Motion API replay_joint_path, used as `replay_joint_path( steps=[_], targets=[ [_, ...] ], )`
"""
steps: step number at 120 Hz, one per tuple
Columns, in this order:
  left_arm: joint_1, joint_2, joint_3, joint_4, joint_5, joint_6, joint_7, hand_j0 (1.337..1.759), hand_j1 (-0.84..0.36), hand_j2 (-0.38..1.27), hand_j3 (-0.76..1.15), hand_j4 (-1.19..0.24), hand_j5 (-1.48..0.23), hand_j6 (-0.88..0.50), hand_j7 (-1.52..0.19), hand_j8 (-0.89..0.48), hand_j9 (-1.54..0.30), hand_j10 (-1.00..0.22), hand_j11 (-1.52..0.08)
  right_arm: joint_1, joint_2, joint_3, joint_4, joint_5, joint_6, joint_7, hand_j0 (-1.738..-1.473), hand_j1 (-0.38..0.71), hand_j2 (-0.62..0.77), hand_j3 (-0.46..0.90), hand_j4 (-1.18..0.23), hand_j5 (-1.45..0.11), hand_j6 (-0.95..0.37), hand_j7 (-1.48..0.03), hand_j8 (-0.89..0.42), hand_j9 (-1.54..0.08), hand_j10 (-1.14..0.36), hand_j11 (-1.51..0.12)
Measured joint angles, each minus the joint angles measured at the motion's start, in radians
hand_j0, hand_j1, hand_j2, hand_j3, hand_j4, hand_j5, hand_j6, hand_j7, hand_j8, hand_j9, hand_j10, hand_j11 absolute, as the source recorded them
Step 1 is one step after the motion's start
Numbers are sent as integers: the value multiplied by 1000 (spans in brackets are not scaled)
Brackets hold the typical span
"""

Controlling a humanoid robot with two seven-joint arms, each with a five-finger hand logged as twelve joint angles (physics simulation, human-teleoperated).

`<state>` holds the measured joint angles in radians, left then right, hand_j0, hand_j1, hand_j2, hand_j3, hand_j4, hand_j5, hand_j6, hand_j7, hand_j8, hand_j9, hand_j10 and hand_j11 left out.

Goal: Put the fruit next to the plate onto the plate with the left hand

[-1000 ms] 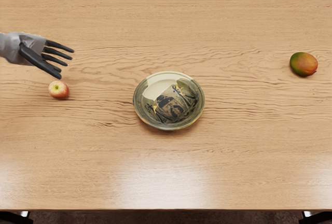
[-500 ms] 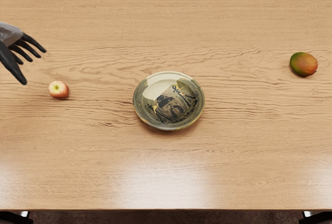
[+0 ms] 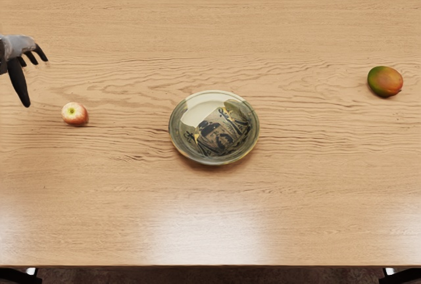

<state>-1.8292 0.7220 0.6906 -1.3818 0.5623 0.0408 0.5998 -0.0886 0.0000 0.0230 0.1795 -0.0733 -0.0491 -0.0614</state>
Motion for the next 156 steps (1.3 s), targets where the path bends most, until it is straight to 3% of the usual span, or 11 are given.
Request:
replay_joint_path(
  steps=[6,28,43,123,156],
  targets=[
    [-6,-14,22,-1,29,13,-6,1658,45,52,0,-257,-331,-258,-331,-258,-331,-257,-331,0,0,0,0,0,0,0,-1658,-318,-5,0,-26,-34,-26,-34,-26,-34,-26,-34],
    [-13,-63,78,3,69,24,-131,1658,48,52,0,-255,-328,-255,-328,-255,-328,-254,-328,0,0,0,0,0,0,0,-1658,-318,-5,0,-26,-34,-26,-34,-26,-34,-26,-34],
    [-7,-122,98,4,75,24,-165,1658,49,52,0,-253,-327,-254,-327,-254,-327,-253,-327,0,0,0,0,0,0,0,-1658,-318,-5,0,-26,-34,-26,-34,-26,-34,-26,-34],
    [130,-291,216,2,75,316,-178,1658,48,51,0,-253,-327,-253,-327,-253,-327,-253,-327,0,0,0,0,0,0,0,-1658,-318,-5,0,-26,-34,-26,-34,-26,-34,-26,-34],
    [130,-292,277,-39,67,396,-179,1658,47,51,0,-253,-328,-253,-328,-253,-328,-253,-328,0,0,0,0,0,0,0,-1658,-318,-5,0,-26,-34,-26,-34,-26,-34,-26,-34]
  ],
)
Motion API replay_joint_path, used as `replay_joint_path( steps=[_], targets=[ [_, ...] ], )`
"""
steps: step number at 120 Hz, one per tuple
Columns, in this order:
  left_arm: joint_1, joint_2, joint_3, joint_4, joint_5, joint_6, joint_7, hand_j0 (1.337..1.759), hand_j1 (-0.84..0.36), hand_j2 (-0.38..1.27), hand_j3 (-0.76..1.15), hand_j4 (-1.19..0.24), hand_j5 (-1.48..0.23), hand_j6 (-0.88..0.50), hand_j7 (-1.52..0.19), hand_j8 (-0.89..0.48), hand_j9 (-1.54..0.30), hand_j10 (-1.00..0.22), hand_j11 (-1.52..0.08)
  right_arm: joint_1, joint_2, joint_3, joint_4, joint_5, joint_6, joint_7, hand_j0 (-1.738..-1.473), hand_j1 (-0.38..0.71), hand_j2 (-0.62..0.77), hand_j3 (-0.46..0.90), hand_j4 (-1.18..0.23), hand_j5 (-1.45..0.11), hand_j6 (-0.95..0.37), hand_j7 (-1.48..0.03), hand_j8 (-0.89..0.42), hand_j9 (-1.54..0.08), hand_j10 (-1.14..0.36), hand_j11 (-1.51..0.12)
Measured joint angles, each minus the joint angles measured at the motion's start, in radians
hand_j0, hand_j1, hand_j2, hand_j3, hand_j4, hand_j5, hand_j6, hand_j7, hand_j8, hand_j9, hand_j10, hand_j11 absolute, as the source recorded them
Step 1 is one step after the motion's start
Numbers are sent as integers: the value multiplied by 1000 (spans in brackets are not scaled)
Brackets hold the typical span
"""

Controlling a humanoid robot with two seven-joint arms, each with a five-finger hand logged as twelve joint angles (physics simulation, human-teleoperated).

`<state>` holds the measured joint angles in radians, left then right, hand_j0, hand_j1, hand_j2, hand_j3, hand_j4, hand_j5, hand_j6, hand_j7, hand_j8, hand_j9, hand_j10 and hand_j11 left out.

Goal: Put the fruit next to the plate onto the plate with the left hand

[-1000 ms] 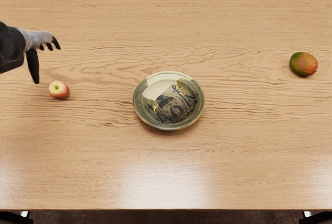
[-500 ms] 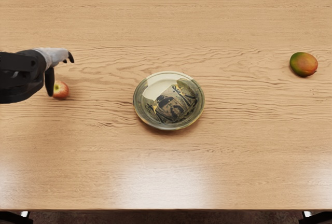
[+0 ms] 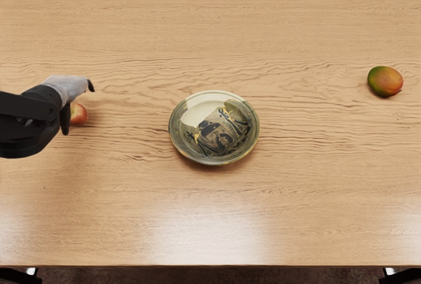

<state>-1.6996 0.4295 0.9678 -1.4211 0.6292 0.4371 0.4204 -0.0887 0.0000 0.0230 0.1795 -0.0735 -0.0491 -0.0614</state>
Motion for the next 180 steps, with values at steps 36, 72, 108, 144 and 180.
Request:
replay_joint_path(
  steps=[36,72,108,144,180],
  targets=[
    [33,2,51,-18,-4,81,-1,1658,47,51,0,-253,-328,-253,-328,-253,-328,-253,-328,0,0,0,0,0,0,0,-1658,-318,-5,0,-26,-34,-26,-34,-26,-34,-26,-34],
    [46,-2,64,5,-26,97,-25,1658,47,51,0,-253,-328,-253,-328,-253,-328,-253,-328,0,0,0,0,0,0,0,-1658,-318,-5,0,-26,-34,-26,-34,-26,-34,-26,-34],
    [71,-18,39,87,-26,97,-53,1658,47,51,0,-253,-328,-253,-328,-253,-328,-253,-328,0,0,0,0,0,0,0,-1658,-318,-5,0,-26,-34,-26,-34,-26,-34,-26,-34],
    [125,-23,10,149,-27,83,-74,1658,47,51,0,-253,-328,-253,-328,-253,-328,-253,-328,0,0,0,0,0,0,0,-1658,-318,-5,0,-26,-34,-26,-34,-26,-34,-26,-34],
    [160,-55,-16,182,-31,72,-100,1658,47,51,0,-253,-328,-253,-328,-253,-328,-253,-328,0,0,0,0,0,0,0,-1658,-318,-5,0,-26,-34,-26,-34,-26,-34,-26,-34]
  ],
)
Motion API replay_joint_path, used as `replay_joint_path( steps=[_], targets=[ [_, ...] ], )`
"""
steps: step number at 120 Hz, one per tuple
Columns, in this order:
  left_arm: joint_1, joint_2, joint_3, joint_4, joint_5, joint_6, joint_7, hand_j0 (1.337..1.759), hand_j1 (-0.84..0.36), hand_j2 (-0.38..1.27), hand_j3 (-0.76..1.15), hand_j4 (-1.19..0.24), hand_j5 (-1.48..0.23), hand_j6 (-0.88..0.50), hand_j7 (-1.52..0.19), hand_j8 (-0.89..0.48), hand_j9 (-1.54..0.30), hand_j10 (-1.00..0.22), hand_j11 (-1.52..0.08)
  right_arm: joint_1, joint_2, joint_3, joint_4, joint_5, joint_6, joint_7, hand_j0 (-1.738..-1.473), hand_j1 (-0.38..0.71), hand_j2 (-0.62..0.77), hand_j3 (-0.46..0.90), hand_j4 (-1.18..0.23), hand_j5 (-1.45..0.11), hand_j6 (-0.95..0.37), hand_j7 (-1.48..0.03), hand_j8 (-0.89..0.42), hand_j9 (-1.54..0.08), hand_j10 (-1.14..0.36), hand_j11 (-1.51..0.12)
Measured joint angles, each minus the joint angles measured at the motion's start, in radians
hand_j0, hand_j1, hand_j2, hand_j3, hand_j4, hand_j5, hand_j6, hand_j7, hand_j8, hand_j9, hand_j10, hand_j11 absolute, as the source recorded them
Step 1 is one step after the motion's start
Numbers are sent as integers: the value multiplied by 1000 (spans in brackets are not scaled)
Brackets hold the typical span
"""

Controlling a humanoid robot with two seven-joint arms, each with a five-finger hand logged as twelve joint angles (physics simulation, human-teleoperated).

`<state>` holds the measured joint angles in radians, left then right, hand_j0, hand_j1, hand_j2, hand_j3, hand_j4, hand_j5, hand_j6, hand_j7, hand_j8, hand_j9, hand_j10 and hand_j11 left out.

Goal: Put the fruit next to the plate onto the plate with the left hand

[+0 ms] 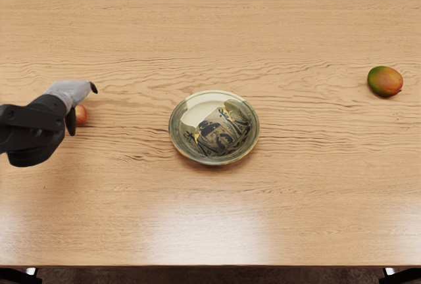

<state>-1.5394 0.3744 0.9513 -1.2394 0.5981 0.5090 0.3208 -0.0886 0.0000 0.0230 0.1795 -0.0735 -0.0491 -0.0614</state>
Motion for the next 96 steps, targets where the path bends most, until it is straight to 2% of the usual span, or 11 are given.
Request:
replay_joint_path(
  steps=[14,21,23,27,29,32,39,41,57,79,96],
  targets=[
    [5,-14,-1,2,-18,-18,-3,1663,47,58,-20,-253,-329,-254,-329,-254,-329,-254,-328,0,0,0,0,0,0,0,-1658,-318,-5,0,-26,-34,-26,-34,-26,-34,-26,-34],
    [7,-19,-1,4,-23,-21,-4,1674,35,-51,152,-259,-332,-261,-330,-262,-328,-263,-327,0,0,0,0,0,0,0,-1658,-318,-5,0,-26,-34,-26,-34,-26,-34,-26,-34],
    [8,-23,0,5,-24,-22,-6,1687,34,-58,202,-262,-335,-264,-333,-266,-330,-268,-327,0,0,0,0,0,0,0,-1658,-318,-5,0,-26,-34,-26,-34,-26,-34,-26,-34],
    [10,-24,0,7,-26,-22,-8,1677,21,-139,359,-271,-342,-274,-339,-277,-336,-279,-332,0,0,0,0,0,0,0,-1658,-318,-5,0,-26,-34,-26,-33,-26,-34,-26,-34],
    [10,-24,0,7,-27,-23,-9,1678,16,-139,378,-276,-349,-280,-345,-283,-341,-285,-337,0,0,0,0,0,0,0,-1658,-318,-5,0,-26,-34,-26,-33,-26,-34,-26,-34],
    [9,-24,0,8,-28,-23,-9,1684,16,-74,310,-282,-360,-286,-355,-290,-350,-293,-345,0,0,0,0,0,0,0,-1658,-318,-5,0,-26,-34,-26,-33,-26,-34,-26,-34],
    [11,-26,0,9,-30,-21,-11,1675,-7,-126,436,-302,-383,-307,-377,-312,-371,-316,-365,0,0,0,0,0,0,0,-1658,-318,-5,0,-26,-34,-26,-33,-26,-33,-26,-33],
    [11,-26,0,9,-31,-21,-11,1682,-8,-114,439,-307,-389,-312,-383,-317,-376,-322,-370,0,0,0,0,0,0,0,-1658,-318,-5,0,-26,-34,-26,-34,-26,-34,-26,-34],
    [12,-20,2,7,-33,-21,-16,1658,-40,-123,555,-334,-422,-338,-417,-342,-412,-346,-407,0,0,0,0,0,0,0,-1658,-318,-5,0,-26,-34,-26,-34,-26,-34,-26,-34],
    [-2,-2,3,0,-39,-26,-19,1653,-61,-8,267,-348,-447,-350,-445,-351,-443,-353,-441,0,0,0,0,0,0,0,-1658,-318,-5,0,-26,-34,-26,-34,-26,-34,-26,-34],
    [-5,14,7,-17,-40,-28,-20,1656,-69,33,133,-353,-456,-354,-455,-355,-454,-355,-453,0,0,0,0,0,0,0,-1658,-318,-5,0,-26,-34,-26,-34,-26,-34,-26,-34]
  ],
)
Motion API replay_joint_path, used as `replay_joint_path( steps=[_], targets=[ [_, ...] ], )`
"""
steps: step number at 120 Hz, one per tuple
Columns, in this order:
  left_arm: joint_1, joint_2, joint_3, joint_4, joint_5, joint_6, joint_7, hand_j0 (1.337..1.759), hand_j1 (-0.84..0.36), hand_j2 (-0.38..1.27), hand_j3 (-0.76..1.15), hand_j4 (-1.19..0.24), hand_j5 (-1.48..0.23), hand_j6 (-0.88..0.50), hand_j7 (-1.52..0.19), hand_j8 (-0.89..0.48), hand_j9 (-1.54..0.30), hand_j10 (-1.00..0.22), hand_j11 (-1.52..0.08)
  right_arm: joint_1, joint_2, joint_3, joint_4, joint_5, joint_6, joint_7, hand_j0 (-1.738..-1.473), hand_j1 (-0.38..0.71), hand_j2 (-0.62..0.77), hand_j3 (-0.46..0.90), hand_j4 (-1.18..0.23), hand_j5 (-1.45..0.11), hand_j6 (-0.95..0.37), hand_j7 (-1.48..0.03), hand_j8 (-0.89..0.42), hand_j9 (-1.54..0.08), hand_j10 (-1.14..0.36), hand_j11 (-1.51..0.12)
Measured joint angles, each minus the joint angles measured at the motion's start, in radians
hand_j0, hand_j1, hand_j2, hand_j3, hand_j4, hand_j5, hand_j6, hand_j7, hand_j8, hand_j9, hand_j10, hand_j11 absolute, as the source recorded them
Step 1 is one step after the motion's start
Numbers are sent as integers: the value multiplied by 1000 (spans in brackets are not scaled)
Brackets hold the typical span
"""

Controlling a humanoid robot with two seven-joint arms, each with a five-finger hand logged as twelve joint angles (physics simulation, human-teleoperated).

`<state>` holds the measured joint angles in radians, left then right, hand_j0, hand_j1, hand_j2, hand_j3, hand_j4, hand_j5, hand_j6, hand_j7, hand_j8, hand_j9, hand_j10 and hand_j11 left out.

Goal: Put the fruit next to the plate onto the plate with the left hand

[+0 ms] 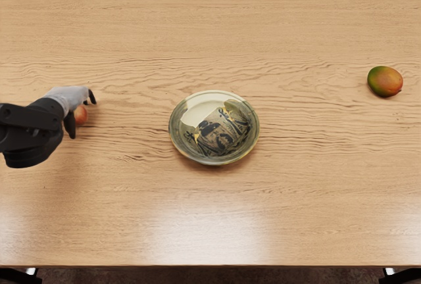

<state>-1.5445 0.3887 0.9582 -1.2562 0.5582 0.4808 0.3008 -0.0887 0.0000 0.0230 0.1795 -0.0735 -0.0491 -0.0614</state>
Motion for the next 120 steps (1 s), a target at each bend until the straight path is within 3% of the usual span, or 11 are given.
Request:
replay_joint_path(
  steps=[50,120],
  targets=[
    [1,4,4,15,-14,5,-16,1658,-90,69,17,-367,-477,-368,-476,-368,-476,-368,-476,0,0,0,0,0,0,0,-1658,-318,-5,0,-26,-34,-26,-33,-26,-34,-26,-34],
    [9,1,4,24,-19,4,-20,1658,-241,99,1,-493,-640,-491,-641,-491,-641,-493,-641,0,0,0,0,0,0,0,-1658,-318,-5,0,-26,-34,-26,-34,-26,-34,-26,-34]
  ],
)
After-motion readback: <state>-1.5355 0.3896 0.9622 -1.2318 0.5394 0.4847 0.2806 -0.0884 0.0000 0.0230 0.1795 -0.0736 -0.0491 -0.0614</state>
